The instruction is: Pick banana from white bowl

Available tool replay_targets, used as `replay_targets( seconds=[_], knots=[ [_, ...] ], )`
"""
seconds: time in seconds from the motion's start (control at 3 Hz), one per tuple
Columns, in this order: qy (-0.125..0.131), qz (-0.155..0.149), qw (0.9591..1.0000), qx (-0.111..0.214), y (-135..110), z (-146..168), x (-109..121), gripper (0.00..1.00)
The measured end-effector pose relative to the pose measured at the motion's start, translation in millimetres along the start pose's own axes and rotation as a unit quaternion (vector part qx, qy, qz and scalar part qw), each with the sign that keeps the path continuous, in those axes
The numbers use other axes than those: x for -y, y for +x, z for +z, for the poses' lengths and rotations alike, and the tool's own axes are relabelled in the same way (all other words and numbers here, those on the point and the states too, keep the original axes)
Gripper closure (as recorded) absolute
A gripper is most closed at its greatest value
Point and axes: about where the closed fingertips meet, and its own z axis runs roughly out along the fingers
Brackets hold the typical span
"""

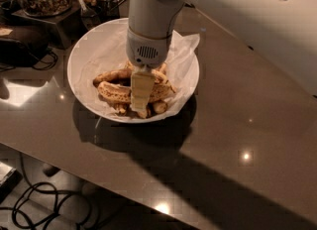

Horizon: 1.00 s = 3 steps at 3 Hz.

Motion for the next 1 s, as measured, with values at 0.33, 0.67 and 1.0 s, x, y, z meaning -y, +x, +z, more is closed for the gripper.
replay_targets(
  seconds=[0.33,0.67,1.0],
  knots=[
    [-0.006,-0.010,0.9999,0.000,-4,3,-6,0.45],
    [-0.006,-0.010,0.9999,0.000,-4,3,-6,0.45],
    [-0.003,-0.025,0.9996,-0.010,-8,18,5,0.64]
  ],
)
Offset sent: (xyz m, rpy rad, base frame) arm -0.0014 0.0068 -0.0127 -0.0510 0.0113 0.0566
